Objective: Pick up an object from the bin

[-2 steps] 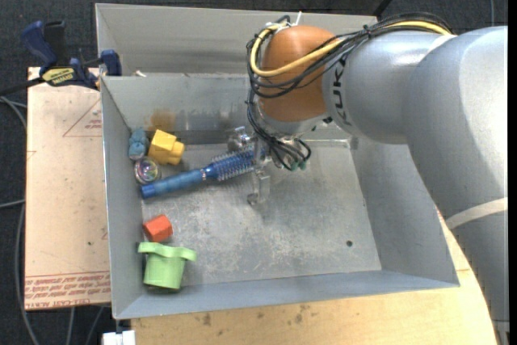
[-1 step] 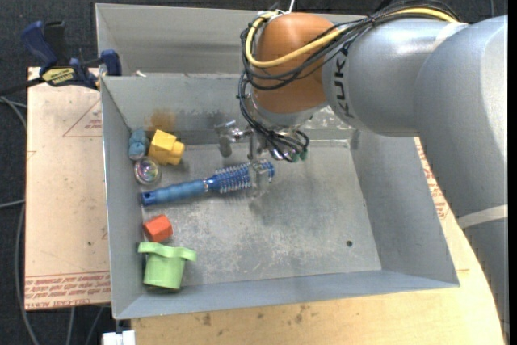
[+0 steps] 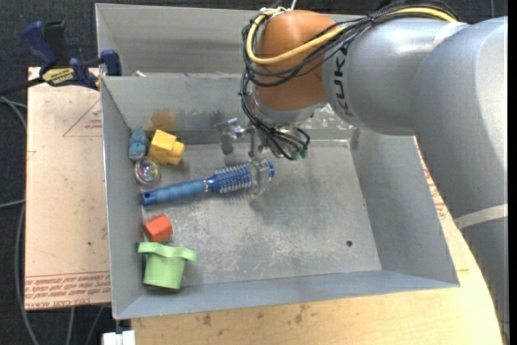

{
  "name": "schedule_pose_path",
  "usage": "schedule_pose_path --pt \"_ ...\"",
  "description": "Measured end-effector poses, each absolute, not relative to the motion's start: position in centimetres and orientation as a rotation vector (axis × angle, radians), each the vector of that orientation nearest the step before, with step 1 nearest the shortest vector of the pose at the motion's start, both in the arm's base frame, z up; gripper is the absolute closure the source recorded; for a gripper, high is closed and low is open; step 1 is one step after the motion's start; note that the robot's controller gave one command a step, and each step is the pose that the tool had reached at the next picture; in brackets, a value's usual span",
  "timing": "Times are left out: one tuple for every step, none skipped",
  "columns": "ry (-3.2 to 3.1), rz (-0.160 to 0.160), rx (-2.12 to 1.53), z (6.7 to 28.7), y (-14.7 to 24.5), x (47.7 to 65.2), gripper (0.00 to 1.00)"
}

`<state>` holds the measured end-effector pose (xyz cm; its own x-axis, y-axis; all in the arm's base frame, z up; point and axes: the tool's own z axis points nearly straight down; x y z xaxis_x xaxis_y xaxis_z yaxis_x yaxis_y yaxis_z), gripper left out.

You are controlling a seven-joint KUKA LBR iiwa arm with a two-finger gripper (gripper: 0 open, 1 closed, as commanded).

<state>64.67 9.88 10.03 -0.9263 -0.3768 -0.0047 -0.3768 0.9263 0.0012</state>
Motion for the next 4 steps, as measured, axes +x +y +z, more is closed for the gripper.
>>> schedule_pose_path --pt "3.096 0.003 -0.530 6.9 9.2 65.1 0.00" --pt "3.095 0.006 -0.527 6.9 9.2 65.1 0.00" --pt "3.097 0.006 -0.526 6.8 9.2 65.1 1.00" --pt "3.088 0.001 -0.525 13.9 9.3 65.3 1.00"
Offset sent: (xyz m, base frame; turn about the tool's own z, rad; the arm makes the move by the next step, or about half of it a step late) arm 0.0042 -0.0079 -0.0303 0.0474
